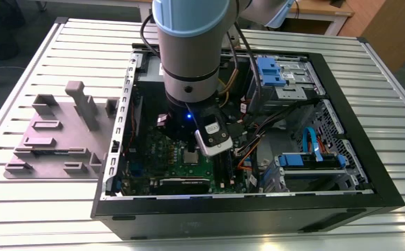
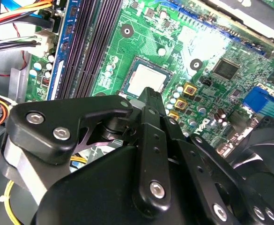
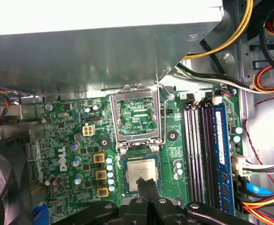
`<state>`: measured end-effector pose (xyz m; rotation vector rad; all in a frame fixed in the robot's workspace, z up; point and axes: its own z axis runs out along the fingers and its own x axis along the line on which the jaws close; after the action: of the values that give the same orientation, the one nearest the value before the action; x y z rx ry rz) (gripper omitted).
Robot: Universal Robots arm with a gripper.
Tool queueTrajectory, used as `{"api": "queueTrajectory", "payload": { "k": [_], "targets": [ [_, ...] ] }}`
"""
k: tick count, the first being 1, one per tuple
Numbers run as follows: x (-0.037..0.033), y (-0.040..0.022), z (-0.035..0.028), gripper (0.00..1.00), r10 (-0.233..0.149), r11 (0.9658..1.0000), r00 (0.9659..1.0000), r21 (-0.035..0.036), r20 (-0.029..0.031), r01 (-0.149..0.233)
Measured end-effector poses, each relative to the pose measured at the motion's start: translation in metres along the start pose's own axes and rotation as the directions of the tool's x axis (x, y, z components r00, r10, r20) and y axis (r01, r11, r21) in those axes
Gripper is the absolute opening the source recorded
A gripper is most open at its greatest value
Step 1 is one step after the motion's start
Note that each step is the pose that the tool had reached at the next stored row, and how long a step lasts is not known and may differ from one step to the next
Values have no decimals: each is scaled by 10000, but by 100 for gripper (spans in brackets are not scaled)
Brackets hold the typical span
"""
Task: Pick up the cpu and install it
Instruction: 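Close the cpu cover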
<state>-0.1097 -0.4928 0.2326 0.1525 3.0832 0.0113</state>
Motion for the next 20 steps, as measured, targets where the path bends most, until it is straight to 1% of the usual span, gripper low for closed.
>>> {"api": "queueTrajectory", "payload": {
  "k": [3, 6, 9, 12, 15, 18, 20],
  "targets": [
    [-13, 1, 0, 11, 0, 10000, 10000, 1, -1, 0],
    [-53, 5, 4, 11, -47, 10000, 10000, -2, 0, 47],
    [-76, 7, 8, 11, -295, 9996, 9996, -16, -3, 295],
    [-80, 9, 11, 11, -764, 9971, 9971, -41, -1, 764],
    [-81, 8, 14, 11, -1258, 9920, 9921, -69, 22, 1258],
    [-81, 8, 17, 11, -1757, 9844, 9844, -96, 49, 1757],
    [-80, 8, 19, 11, -2080, 9781, 9781, -112, 66, 2081]
  ]
}}
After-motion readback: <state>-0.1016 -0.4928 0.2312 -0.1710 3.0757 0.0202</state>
